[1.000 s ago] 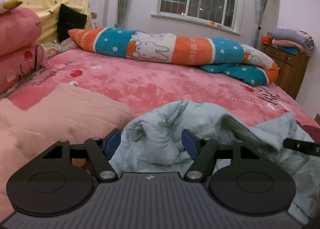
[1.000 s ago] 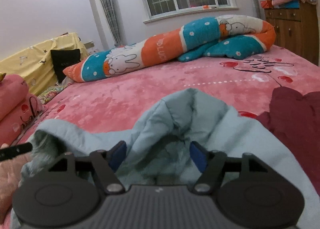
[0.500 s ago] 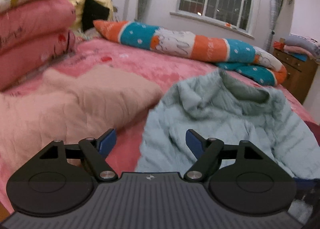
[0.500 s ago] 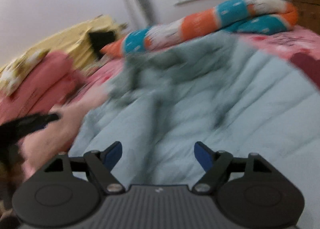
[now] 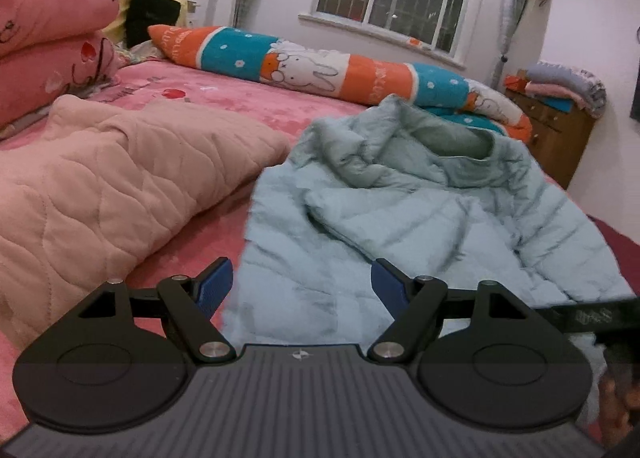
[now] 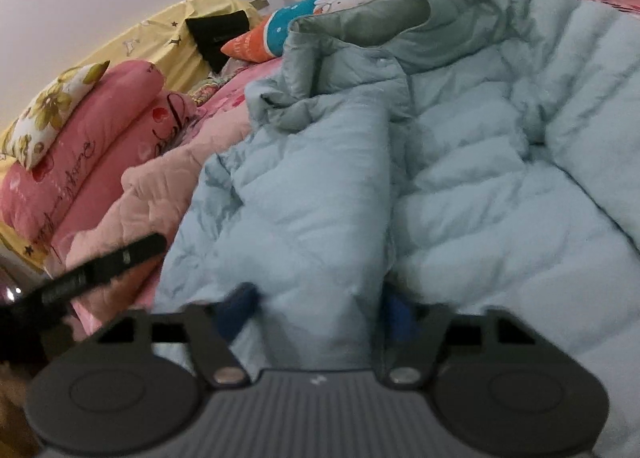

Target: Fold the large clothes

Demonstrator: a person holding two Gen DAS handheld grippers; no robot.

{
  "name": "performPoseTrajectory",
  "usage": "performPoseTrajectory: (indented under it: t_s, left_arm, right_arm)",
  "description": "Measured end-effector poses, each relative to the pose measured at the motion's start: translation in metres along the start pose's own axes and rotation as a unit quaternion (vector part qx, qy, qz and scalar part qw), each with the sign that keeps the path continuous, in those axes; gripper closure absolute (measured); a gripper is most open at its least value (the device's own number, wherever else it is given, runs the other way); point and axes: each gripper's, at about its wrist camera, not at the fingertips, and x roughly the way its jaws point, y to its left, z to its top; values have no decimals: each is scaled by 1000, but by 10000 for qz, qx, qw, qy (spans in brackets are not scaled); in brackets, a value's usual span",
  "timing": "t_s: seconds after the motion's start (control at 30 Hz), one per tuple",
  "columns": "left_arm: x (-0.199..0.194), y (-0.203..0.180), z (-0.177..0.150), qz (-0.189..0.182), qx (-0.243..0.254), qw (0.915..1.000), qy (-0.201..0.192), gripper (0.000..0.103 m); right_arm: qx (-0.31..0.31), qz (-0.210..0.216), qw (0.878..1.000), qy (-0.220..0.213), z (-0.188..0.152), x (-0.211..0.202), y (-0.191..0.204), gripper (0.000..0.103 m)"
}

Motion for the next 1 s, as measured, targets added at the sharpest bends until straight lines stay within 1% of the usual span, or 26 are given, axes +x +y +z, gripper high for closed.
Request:
performPoseTrajectory:
  t_s: [0.1, 0.17, 0.23, 0.37, 0.43, 0.47, 0.5, 0.57, 0.63, 0.67, 0.7, 0.73, 0.77, 0.83, 0.87, 0.93, 0.97, 1.0]
  left_arm:
    - [-1, 5, -4, -52, -70, 10000, -22, 9]
    - [3, 14, -3, -60, -220, 9997, 19, 9]
    - [5, 20, -4, -81, -364, 9993, 98, 9]
    - [6, 25, -5, -78, -450, 9988, 186, 9]
    - [7, 27, -5, -105, -481, 9985, 242, 9]
    - [8, 27, -5, -91, -491, 9984, 269, 9]
    - [9, 30, -4, -90, -510, 9982, 294, 9]
    - [11, 30, -4, -82, -565, 9978, 328, 9]
    - [13, 31, -5, -99, -579, 9975, 383, 9]
    - [15, 30, -5, -97, -556, 9975, 431, 9]
    - [17, 29, -5, -73, -529, 9975, 466, 9]
    - [21, 31, -1, -56, -500, 9974, 507, 9]
    - [22, 29, -1, -52, -474, 9974, 539, 9]
    - [23, 27, 0, -67, -436, 9972, 602, 11]
    - [24, 26, 0, -64, -413, 9972, 619, 11]
    - [28, 26, 1, -7, -379, 9972, 650, 11]
    - [28, 26, 1, 1, -385, 9970, 664, 11]
    - [28, 26, 1, -15, -407, 9969, 667, 11]
  right_arm:
    - [40, 104, 9999, -10, 13, 5, 8, 87]
    - [-47, 115, 9999, -116, 26, 3, 18, 89]
    - [-224, 64, 9995, -201, 41, 4, 30, 89]
    - [-971, -323, 9944, -255, 69, 12, 55, 89]
    - [-1245, -512, 9908, -103, 76, 20, 59, 89]
    - [-1303, -553, 9899, 74, 78, 25, 58, 88]
    - [-1316, -596, 9894, 156, 78, 29, 57, 88]
    - [-1284, -658, 9893, 204, 77, 33, 54, 84]
    - [-1197, -763, 9897, 165, 72, 32, 52, 76]
    - [-1178, -860, 9892, 110, 70, 31, 54, 64]
    - [-1192, -930, 9885, 63, 71, 32, 57, 56]
    - [-1211, -963, 9880, 13, 70, 33, 59, 53]
    - [-1211, -960, 9880, 0, 72, 34, 60, 48]
    - [-1231, -941, 9879, 36, 72, 39, 60, 41]
    - [-1273, -978, 9870, 49, 72, 42, 61, 41]
    - [-1362, -1023, 9854, 50, 74, 49, 62, 55]
    - [-1354, -976, 9859, 66, 77, 51, 62, 70]
    - [-1346, -916, 9866, 87, 80, 54, 64, 81]
